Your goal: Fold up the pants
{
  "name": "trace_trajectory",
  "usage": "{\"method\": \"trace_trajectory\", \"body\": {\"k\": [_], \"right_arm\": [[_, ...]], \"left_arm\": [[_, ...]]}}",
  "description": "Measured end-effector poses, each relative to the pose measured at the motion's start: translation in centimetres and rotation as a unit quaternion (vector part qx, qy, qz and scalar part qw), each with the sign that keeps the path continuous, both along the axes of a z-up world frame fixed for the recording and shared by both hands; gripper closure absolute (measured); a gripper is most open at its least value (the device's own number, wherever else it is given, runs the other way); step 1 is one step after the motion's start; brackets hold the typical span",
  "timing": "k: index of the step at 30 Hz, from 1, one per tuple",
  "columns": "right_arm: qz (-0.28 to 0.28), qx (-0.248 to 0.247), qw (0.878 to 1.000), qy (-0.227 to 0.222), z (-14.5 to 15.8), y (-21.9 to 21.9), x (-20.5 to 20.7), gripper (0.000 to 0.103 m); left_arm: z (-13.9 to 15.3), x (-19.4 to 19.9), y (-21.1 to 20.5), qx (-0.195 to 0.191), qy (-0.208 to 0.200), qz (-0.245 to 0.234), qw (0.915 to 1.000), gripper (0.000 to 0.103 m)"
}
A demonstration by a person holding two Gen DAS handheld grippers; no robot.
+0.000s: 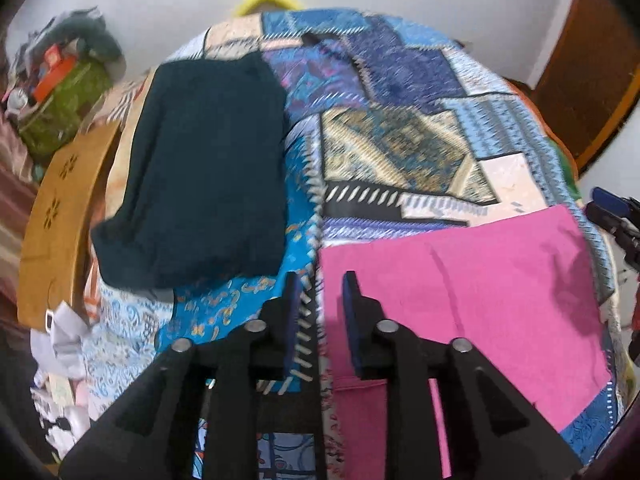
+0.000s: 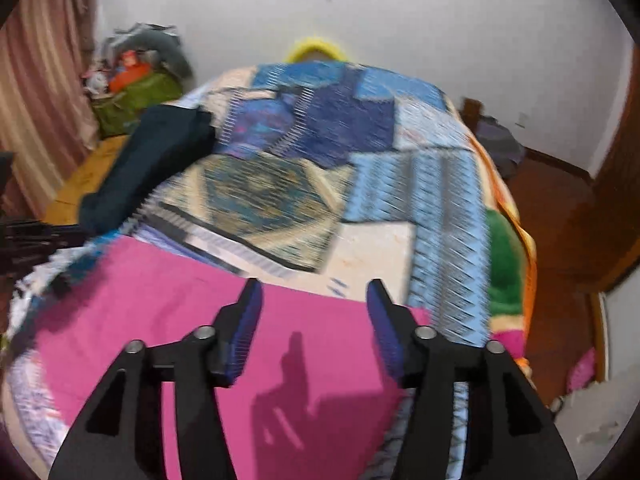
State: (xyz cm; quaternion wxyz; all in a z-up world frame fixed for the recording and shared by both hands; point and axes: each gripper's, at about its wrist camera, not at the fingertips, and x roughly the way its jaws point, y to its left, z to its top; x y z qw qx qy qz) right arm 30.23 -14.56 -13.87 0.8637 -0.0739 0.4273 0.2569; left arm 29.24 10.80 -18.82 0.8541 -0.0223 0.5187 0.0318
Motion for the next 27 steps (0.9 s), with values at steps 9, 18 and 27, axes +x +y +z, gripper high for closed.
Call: {"method": "trace_trajectory", "body": {"k": [9, 18, 27], "right_arm": [[0.094, -0.015, 0.995, 0.031, -2.9, 7.5, -2.1, 0.024], [0.144, -0.057, 0.978, 0.142, -7.9, 8.3, -3.2, 0.024], [0.119, -0.049, 0.98, 0.153, -7.2, 5.0, -5.5, 0.023]], "left_arm": [[0.3, 0.6, -3.4, -0.004, -0.02, -0.059, 0.9981, 0.019], [-6.4, 1.0, -3.2, -0.035, 0.109, -0.079, 0.9904, 0.016], [-4.7, -2.2, -2.4, -0.025, 0.087, -0.072, 0.9933, 0.015]]}}
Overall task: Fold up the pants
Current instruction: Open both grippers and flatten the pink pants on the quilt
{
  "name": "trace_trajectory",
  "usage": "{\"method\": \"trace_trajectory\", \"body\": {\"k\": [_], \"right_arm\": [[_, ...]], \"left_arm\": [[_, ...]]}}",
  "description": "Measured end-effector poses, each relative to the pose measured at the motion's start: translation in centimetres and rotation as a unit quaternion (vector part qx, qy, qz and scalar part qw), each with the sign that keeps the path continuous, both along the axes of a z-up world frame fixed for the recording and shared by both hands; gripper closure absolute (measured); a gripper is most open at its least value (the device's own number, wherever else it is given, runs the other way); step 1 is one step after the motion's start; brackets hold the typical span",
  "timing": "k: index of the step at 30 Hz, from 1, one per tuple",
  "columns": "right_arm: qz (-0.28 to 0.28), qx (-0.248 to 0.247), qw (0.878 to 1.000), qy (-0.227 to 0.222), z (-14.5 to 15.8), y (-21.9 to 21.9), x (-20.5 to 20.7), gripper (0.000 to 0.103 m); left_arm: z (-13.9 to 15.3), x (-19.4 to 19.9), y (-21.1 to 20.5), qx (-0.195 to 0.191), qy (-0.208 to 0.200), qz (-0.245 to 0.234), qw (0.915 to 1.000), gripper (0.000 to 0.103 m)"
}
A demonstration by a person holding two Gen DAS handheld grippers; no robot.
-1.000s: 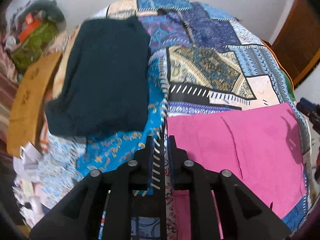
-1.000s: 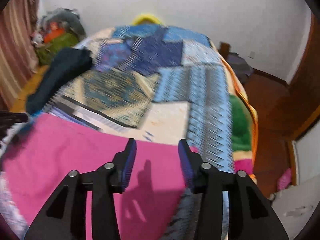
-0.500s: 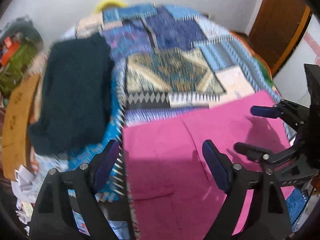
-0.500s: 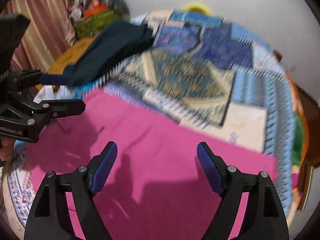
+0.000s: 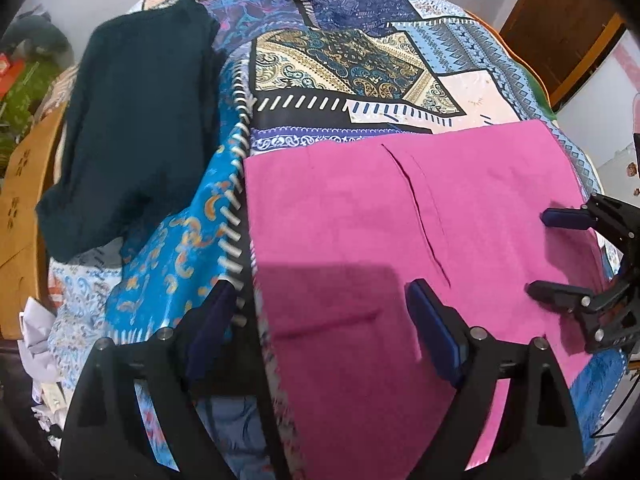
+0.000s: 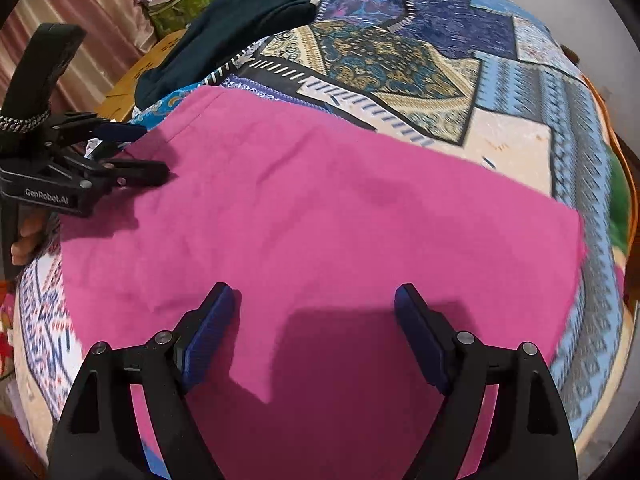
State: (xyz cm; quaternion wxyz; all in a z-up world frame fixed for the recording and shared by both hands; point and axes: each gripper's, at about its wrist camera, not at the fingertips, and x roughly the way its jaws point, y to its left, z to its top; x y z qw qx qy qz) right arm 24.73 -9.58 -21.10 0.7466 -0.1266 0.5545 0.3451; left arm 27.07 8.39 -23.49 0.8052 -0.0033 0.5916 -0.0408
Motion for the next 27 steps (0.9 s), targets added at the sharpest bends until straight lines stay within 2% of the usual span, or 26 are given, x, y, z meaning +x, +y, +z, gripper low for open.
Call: {"method": "trace_trajectory", "body": {"k": [5, 11, 18, 24, 27], "right_arm": [[-0.032, 0.012, 0.999, 0.002, 0.5, -2.2, -1.6, 0.023], [-0.061, 0.03, 0.998, -0.001, 0.9, -4.6, -3.9, 0.023], [-0.085, 0.032, 0.996, -0.024, 1.6, -5.5, -5.4, 0.023], [-0.082, 0.044, 0.993, -0.075, 4.0, -4.3, -6.0, 0.023], [-0.079, 0.059, 0.99, -0.099, 4.9, -3.2, -6.0, 0.023]], "left_arm": [[1.0, -2.3, 0.2, 0.005, -0.008, -0.002, 1.0, 0.015], [2.1, -4.7, 0.2, 0.03, -0.028, 0.004, 0.9992, 0.015], [2.7, -6.8, 1.4, 0.004, -0.029, 0.04, 0.9987, 0.011], [4.6, -9.0, 1.5, -0.012, -0.047, 0.07, 0.9964, 0.011], [5.4, -10.2, 1.1, -0.037, -0.056, 0.07, 0.9953, 0.011]]}}
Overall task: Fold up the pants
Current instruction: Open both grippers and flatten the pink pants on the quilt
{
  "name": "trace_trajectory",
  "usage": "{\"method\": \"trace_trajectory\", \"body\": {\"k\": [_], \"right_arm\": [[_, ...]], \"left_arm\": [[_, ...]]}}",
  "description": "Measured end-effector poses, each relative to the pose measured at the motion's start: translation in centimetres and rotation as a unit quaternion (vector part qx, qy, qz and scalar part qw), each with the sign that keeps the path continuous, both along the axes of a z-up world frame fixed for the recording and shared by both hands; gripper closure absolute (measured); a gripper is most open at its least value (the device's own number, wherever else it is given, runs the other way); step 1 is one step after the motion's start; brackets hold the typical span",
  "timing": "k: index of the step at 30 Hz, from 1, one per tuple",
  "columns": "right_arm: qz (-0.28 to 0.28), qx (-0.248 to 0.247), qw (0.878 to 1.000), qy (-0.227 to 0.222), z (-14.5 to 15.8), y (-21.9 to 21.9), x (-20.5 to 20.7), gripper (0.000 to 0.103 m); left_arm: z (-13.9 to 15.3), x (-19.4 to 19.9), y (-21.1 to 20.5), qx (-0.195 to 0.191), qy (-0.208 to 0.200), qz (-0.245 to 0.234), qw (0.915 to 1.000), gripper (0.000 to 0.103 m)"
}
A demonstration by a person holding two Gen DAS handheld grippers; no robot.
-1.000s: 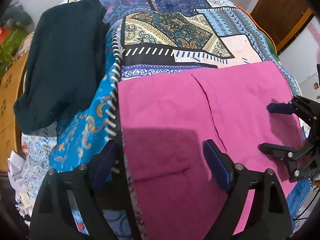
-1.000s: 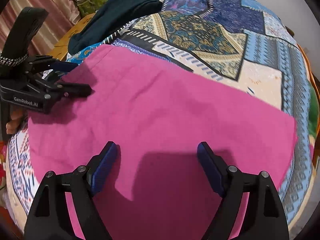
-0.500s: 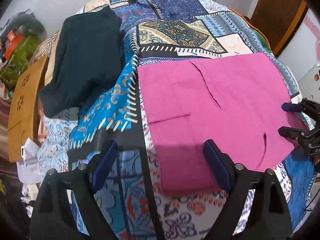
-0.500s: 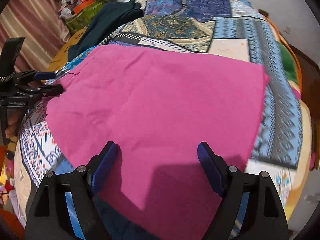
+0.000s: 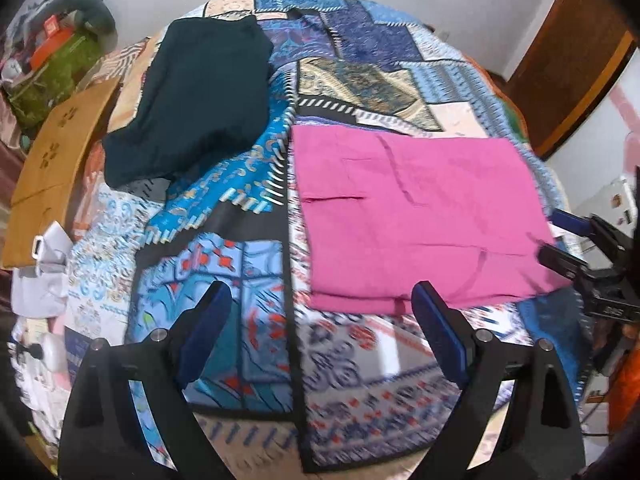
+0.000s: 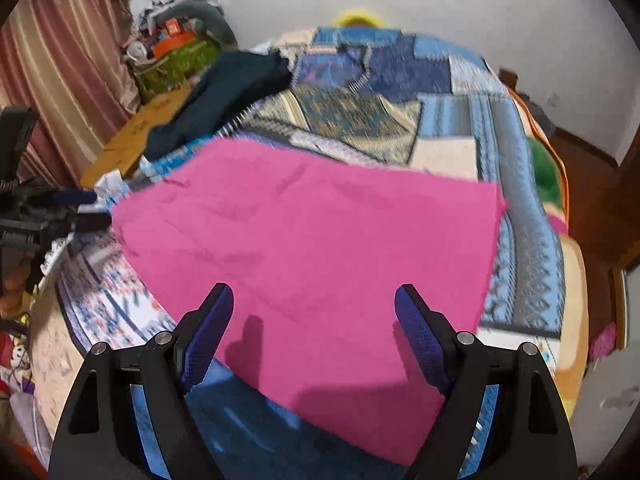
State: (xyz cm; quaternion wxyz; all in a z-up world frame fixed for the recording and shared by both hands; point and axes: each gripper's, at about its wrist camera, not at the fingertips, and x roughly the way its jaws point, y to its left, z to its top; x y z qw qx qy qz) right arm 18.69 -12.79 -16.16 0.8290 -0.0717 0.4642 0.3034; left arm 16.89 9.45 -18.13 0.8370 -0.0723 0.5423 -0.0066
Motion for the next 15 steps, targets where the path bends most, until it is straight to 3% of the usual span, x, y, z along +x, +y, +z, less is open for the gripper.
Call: {"method": "trace_trajectory", "body": {"k": [7, 15], "right_arm": [[0.003, 0.008, 0.999, 0.036, -2.0, 2.5, 0.6, 0.023], [0.012, -0.001, 0.998, 0.056, -3.2, 2.9, -0.4, 0.023]], "left_arm": [[-0.4, -1.0, -0.8, -0.07, 0.016, 0.001, 0.9974, 0.011], [-1.8, -0.2, -1.7, -0.156, 0.032, 0.008, 0.9872, 0.008]]}}
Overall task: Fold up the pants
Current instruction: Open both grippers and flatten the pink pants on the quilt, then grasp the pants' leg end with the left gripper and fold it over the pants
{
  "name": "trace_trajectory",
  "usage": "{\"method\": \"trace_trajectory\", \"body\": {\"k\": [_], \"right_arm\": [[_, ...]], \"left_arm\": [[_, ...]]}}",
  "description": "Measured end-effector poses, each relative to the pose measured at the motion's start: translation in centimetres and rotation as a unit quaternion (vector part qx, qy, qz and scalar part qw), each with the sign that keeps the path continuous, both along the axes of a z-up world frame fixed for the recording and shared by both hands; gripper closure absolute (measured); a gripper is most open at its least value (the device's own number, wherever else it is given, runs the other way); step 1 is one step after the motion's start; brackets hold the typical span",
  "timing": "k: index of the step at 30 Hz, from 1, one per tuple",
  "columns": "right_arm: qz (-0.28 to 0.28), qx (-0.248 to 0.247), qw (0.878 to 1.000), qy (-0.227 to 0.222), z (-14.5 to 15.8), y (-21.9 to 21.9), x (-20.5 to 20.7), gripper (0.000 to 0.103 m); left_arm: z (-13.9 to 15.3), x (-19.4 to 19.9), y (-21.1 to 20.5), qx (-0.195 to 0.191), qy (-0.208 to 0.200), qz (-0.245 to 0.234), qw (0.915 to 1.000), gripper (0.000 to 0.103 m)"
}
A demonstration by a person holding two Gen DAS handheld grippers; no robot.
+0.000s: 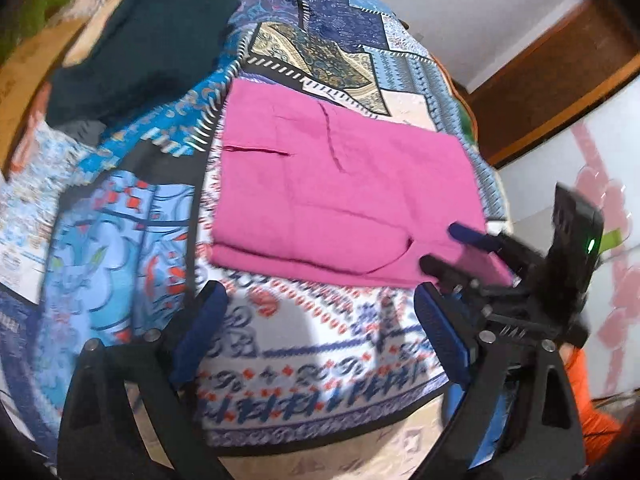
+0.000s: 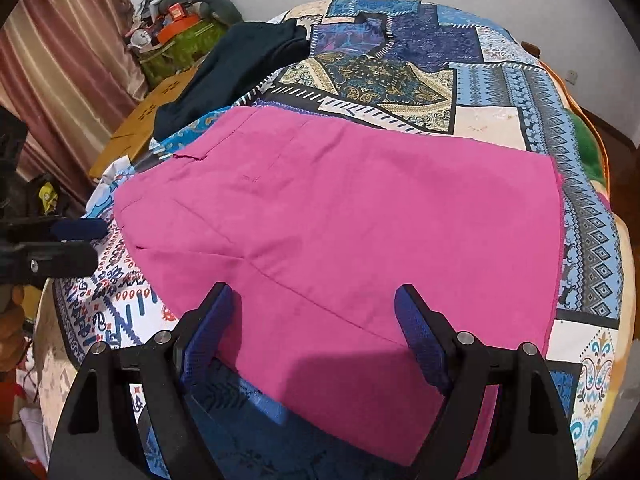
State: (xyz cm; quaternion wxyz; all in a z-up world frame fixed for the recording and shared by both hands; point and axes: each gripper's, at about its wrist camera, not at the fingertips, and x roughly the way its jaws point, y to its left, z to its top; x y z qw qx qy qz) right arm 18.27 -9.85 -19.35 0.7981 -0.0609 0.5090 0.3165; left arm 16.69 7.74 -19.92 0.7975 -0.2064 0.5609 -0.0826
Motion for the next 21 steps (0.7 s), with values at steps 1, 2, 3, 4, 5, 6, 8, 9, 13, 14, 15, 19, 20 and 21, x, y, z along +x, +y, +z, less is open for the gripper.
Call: {"method": "trace_trajectory", "body": {"k": [1, 2, 3, 4, 5, 6, 8, 9, 13, 14, 15, 19, 20, 21], "right_arm": [[-0.001, 0.0, 1.0, 0.0, 0.0, 0.0, -0.1, 0.023], [-0.001, 0.0, 1.0, -0.001, -0.1, 0.0, -0.1, 0.023], [-0.002, 0.0, 1.0, -0.002, -0.1, 0.0, -0.1, 0.023], [-0.003, 0.001, 1.0, -0.002, -0.2, 0.0, -0.1, 0.023], [-0.004, 0.001, 1.0, -0.001, -0.2, 0.0, -0.1, 0.023], [-0.006, 0.003, 1.0, 0.001, -0.2, 0.0, -0.1, 0.023], [-0.006, 0.004, 1.0, 0.001, -0.2, 0.0, -0.1, 0.023], [-0.006, 0.005, 1.0, 0.001, -0.2, 0.0, -0.1, 0.023], [-0.006, 0.004, 1.0, 0.001, -0.3, 0.0, -0.1, 0.023], [-0.006, 0.004, 1.0, 0.001, -0.3, 0.0, -0.1, 0.023], [-0.007, 0.004, 1.0, 0.0, -0.3, 0.0, -0.2, 0.023], [-0.015, 0.006, 1.0, 0.001, -0.2, 0.1, -0.1, 0.023], [-0.015, 0.007, 1.0, 0.001, -0.1, 0.2, -0.1, 0.023], [-0.016, 0.008, 1.0, 0.003, 0.0, 0.2, 0.0, 0.023]], "left_arm": [[-0.1, 0.3, 0.0, -0.015, 0.001, 0.003, 0.9999, 0.008], [-0.3, 0.7, 0.0, -0.03, 0.003, 0.005, 0.9995, 0.008], [-0.5, 1.1, -0.1, -0.043, 0.003, 0.008, 0.9991, 0.008], [-0.6, 1.4, -0.1, -0.053, 0.003, 0.01, 0.9985, 0.008], [-0.8, 1.7, -0.2, -0.059, 0.003, 0.01, 0.9982, 0.008], [-0.9, 2.0, -0.3, -0.062, 0.003, 0.008, 0.998, 0.008], [-1.1, 2.7, -0.4, -0.068, 0.002, 0.014, 0.9976, 0.008], [-1.1, 3.0, -0.3, -0.069, 0.002, 0.018, 0.9974, 0.008], [-1.5, 4.2, -0.2, -0.029, 0.006, 0.043, 0.9986, 0.036], [-1.4, 4.4, -0.3, -0.006, 0.007, 0.054, 0.9985, 0.042], [-1.3, 4.4, -0.5, 0.021, 0.003, 0.065, 0.9977, 0.053], [-0.6, 3.6, -0.8, 0.083, -0.028, 0.078, 0.9931, 0.075], [-0.1, 3.3, -1.0, 0.102, -0.041, 0.077, 0.991, 0.08], [0.4, 2.9, -1.2, 0.126, -0.054, 0.074, 0.9878, 0.082]]}}
